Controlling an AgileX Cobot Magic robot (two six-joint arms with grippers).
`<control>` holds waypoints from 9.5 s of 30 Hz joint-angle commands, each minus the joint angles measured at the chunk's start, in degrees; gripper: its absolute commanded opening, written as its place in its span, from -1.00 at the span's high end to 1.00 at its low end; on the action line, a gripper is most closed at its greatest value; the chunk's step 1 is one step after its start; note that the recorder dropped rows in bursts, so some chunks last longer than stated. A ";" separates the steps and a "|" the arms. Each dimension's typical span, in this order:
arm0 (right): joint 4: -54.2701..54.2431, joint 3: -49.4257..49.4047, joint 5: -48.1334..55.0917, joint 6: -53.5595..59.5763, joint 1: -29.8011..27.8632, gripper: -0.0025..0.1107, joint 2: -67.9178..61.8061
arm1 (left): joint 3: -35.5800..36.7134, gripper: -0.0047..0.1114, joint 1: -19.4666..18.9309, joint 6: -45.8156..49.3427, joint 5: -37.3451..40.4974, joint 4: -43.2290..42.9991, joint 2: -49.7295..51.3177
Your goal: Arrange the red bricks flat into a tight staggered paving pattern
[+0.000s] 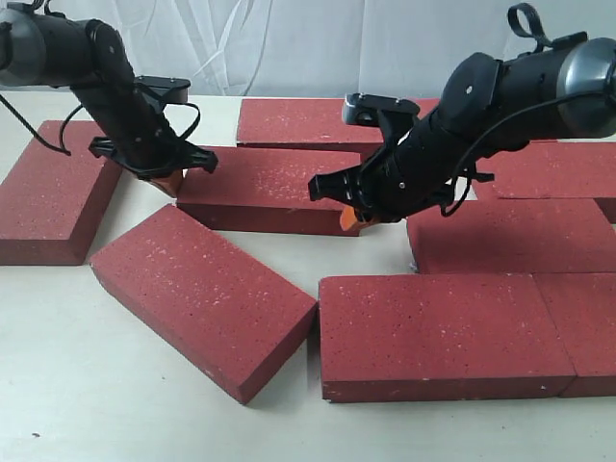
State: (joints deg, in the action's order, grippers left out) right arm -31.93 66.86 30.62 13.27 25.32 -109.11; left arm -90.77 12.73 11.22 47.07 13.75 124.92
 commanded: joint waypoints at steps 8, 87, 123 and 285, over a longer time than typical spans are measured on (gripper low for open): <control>1.97 0.31 -7.17 -0.54 -0.02 0.97 -4.32 | -0.03 0.92 1.02 -0.12 -0.65 6.23 0.03; 22.45 0.31 -4.41 -22.32 -0.62 0.97 0.18 | -0.03 0.92 6.86 1.41 -4.98 7.09 1.85; 23.67 0.31 9.67 -22.32 -11.60 0.97 16.55 | -0.03 0.92 15.45 3.04 -15.05 17.82 3.84; 17.53 0.31 8.45 -20.45 -11.60 0.97 16.55 | 33.96 0.92 10.26 45.25 -9.33 12.81 -30.03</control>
State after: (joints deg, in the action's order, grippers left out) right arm -14.31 66.86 39.62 -7.79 13.99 -93.11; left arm -58.02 23.19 51.29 37.64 23.32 95.39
